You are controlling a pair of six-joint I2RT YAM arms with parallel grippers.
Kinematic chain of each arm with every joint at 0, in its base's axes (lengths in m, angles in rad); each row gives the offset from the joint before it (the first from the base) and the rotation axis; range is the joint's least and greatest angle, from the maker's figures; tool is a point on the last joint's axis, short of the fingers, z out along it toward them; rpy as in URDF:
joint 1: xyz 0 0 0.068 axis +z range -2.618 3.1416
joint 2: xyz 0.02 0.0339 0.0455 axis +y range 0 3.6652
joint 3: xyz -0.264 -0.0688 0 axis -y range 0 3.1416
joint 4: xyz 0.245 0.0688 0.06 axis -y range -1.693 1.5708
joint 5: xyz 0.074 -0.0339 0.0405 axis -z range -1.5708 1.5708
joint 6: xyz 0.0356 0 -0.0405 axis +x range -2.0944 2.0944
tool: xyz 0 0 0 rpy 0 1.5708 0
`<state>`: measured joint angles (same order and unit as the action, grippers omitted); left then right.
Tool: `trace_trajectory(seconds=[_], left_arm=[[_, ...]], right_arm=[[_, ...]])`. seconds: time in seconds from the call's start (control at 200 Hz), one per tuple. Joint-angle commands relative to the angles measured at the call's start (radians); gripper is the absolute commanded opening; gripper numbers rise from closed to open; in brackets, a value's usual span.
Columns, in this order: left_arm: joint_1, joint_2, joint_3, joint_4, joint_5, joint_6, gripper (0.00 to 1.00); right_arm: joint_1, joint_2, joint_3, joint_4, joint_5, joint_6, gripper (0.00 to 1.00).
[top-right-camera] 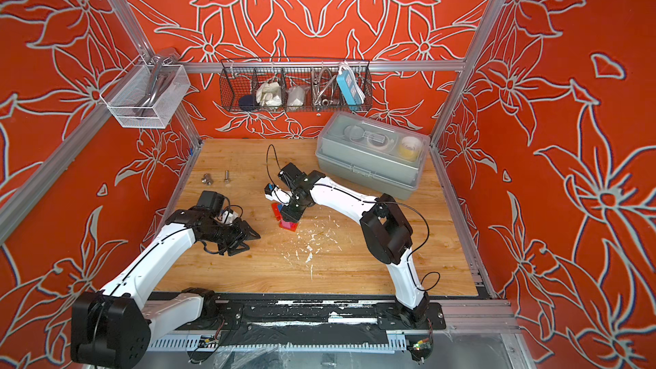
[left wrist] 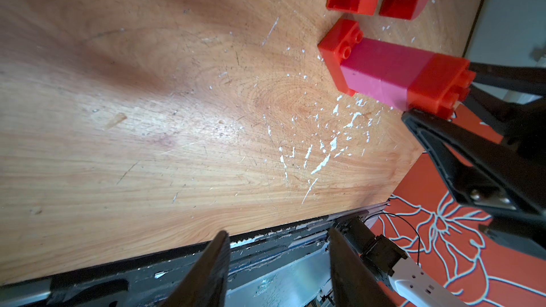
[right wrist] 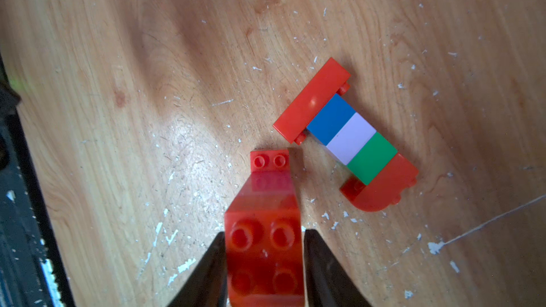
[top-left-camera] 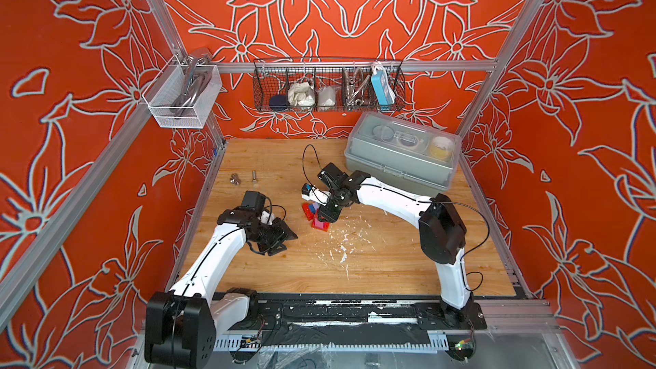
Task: Assemble the number 1 with lego
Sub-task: Pick up the lego brick from the center of the board, then place the lego brick at the center of the board.
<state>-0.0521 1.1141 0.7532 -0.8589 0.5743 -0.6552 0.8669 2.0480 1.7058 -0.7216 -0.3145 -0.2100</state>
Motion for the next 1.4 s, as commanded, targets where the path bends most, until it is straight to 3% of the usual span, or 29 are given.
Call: trace_trajectory(seconds=[0.0,0.145,0.32,0.565,0.821,1.106,1.206,1.346,1.396], left_arm=[[0.006,-0.018,-0.001,-0.016,-0.014,-0.006,0.53],[0.006,-0.030,0.005,-0.031,-0.020,-0.008,0.53],[0.006,-0.033,0.005,0.001,-0.012,-0.001,0.53],[0.006,0.002,-0.011,0.094,0.005,0.056,0.52],[0.006,0.051,-0.012,0.148,0.012,0.084,0.52],[0.006,0.087,-0.006,0.174,0.012,0.092,0.51],[0.006,0.099,-0.005,0.185,0.013,0.096,0.51],[0.006,0.115,-0.003,0.191,0.010,0.098,0.51],[0.006,0.118,-0.003,0.192,0.007,0.096,0.51]], right_arm=[[0.003,0.002,-0.019,0.003,0.002,0.014,0.38],[-0.022,-0.061,-0.056,0.011,-0.081,0.066,0.30],[-0.140,-0.158,-0.193,0.148,-0.349,0.287,0.24],[-0.270,-0.169,-0.356,0.358,-0.572,0.499,0.22],[-0.340,-0.109,-0.424,0.495,-0.666,0.595,0.23],[-0.354,-0.043,-0.472,0.552,-0.691,0.605,0.24],[-0.356,-0.027,-0.486,0.569,-0.700,0.610,0.31],[-0.357,-0.004,-0.505,0.591,-0.702,0.617,0.66],[-0.357,0.004,-0.507,0.603,-0.704,0.624,0.72]])
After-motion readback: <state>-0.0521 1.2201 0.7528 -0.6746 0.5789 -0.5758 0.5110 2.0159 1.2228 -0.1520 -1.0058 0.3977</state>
